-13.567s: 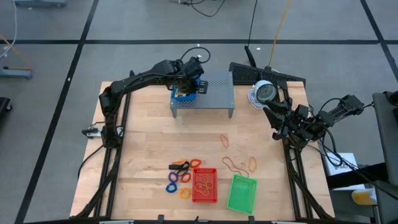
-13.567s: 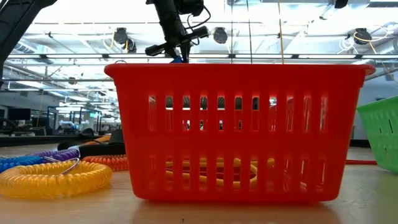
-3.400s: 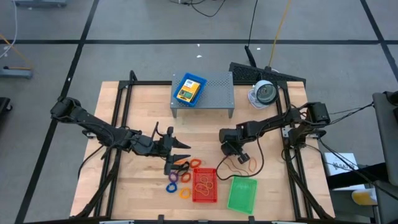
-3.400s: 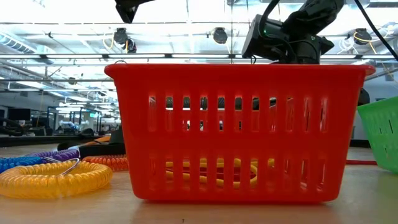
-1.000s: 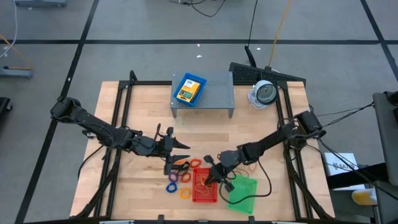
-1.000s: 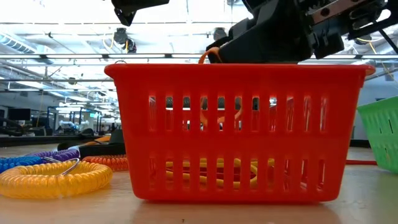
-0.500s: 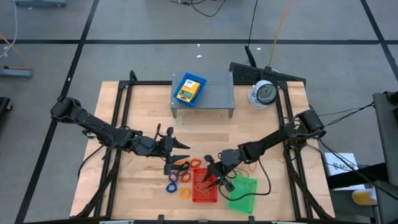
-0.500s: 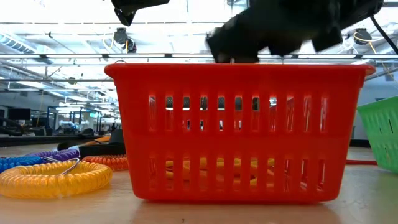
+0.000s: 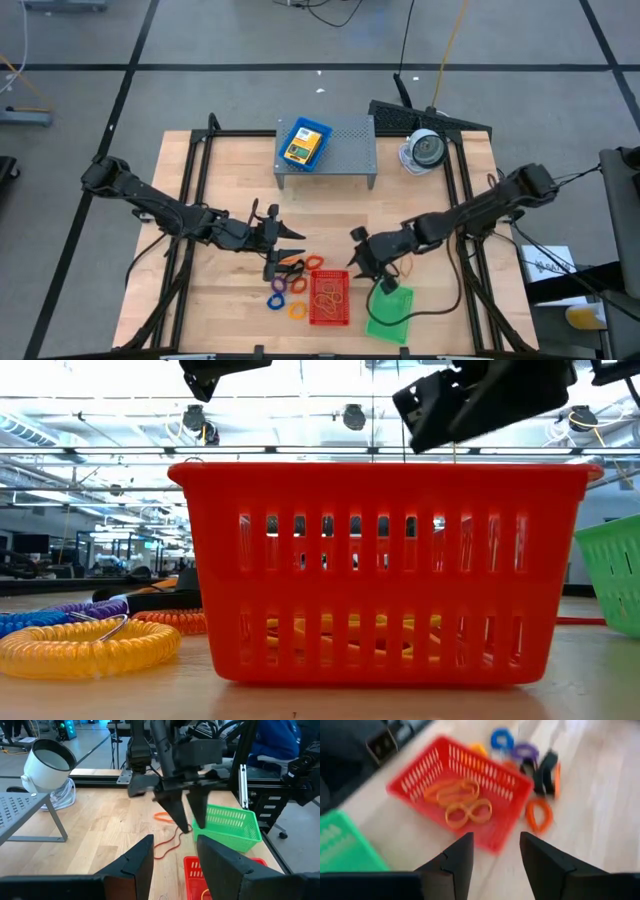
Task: Pick & Place Office Desk Supplies
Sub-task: Put the red rubber band into the red bin
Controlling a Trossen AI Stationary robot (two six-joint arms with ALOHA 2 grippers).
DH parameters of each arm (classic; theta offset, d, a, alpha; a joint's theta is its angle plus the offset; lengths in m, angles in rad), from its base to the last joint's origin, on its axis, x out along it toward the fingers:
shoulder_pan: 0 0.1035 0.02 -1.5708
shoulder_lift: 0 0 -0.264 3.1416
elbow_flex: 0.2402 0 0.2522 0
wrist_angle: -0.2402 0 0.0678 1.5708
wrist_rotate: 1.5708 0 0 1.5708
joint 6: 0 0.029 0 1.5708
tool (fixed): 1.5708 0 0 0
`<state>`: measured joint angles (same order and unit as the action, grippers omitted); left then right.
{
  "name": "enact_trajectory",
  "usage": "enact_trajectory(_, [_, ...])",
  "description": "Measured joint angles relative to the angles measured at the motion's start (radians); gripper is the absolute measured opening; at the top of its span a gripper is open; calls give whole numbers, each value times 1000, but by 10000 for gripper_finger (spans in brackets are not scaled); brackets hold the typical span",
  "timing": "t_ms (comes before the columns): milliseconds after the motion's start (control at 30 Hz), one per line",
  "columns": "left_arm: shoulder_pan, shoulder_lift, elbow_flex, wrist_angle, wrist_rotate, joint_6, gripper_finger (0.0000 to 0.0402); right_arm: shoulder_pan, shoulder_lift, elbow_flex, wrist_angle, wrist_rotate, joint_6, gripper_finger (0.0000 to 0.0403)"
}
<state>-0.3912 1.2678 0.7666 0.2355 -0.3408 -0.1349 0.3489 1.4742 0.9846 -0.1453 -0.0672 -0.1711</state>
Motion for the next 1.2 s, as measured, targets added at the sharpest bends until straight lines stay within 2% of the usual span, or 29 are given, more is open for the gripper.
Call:
enact_trajectory(133, [0,0,0,0,0,6,157,0,5,88,-274,45,-42,149])
enact_trajectory(300, [9,0,0,0,0,6,157,-24,65,218,-522,66,-60,148])
enact_trajectory(533, [34,0,0,0,0,-5,157,-64,216,372,-790,68,-140,140])
enact_trajectory(733, [38,0,0,0,1,-5,157,-67,350,395,-814,67,-225,139])
enact_trajectory(900, [38,0,0,-7,2,-5,157,-83,425,395,-790,67,-194,142])
enact_trajectory(1200, [38,0,0,-9,2,-5,157,-113,436,395,-710,65,-159,150])
